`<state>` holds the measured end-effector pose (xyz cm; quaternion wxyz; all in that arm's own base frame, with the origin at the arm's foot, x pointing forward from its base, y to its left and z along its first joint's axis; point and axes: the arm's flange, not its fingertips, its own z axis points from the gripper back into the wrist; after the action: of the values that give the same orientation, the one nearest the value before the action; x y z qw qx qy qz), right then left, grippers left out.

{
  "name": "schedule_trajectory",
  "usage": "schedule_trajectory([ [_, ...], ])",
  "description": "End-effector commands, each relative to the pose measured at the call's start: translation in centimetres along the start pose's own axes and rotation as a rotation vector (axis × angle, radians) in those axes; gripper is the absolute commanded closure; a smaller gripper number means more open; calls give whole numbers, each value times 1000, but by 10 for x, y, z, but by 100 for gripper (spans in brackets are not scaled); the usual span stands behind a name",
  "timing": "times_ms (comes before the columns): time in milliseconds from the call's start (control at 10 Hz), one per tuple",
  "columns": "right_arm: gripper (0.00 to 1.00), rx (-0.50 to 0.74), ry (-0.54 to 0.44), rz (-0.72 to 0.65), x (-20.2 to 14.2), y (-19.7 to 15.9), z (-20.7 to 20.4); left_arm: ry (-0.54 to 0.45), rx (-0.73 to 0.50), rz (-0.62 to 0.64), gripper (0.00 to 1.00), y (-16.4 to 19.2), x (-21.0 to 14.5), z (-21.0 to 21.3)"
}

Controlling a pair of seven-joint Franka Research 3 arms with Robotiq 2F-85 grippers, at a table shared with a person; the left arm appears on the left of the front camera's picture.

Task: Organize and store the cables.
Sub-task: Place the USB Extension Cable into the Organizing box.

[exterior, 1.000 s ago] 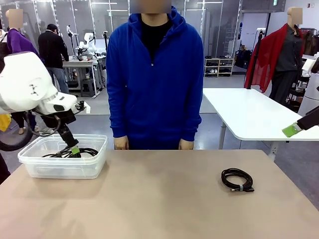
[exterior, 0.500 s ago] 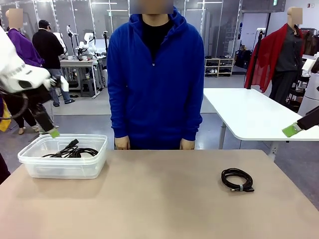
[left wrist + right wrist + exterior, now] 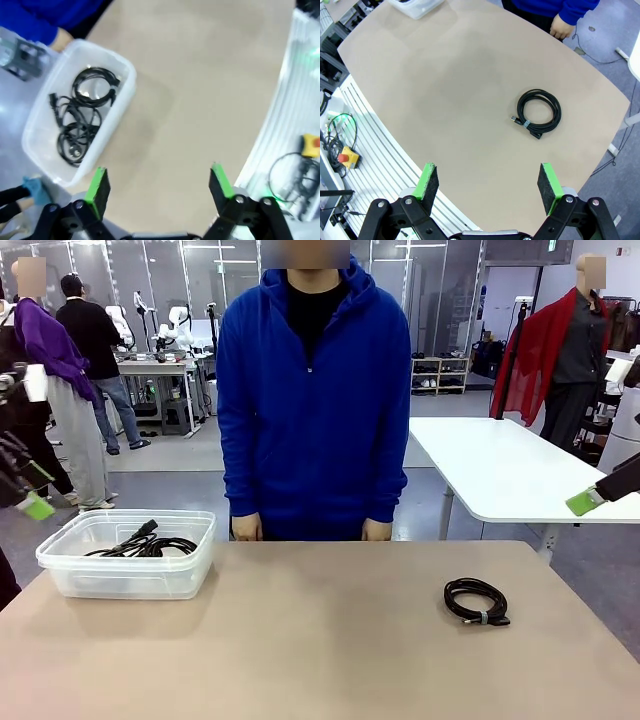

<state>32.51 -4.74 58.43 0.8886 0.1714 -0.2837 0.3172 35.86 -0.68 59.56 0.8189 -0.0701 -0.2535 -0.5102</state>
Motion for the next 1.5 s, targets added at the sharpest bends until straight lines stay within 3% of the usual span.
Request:
schedule_trajectory([
  [0, 0, 3, 1, -14, 1, 0, 2, -105, 22, -2, 0, -32, -31, 13],
  [200, 0, 3, 1, -14, 1, 0, 2, -156, 19, 4, 0, -47, -53, 24],
  [600, 0, 3, 1, -14, 1, 0, 2, -223, 24, 59, 0, -38, -80, 27],
  [800, 0, 3, 1, -14, 1, 0, 2, -220, -13, 22, 0, -31, -79, 22],
  [900, 0, 3, 1, -14, 1, 0, 2, -192, 22, 80, 0, -39, -83, 30],
  [1400, 0, 3, 1, -14, 1, 0, 2, -192, 22, 80, 0, -39, -83, 30],
])
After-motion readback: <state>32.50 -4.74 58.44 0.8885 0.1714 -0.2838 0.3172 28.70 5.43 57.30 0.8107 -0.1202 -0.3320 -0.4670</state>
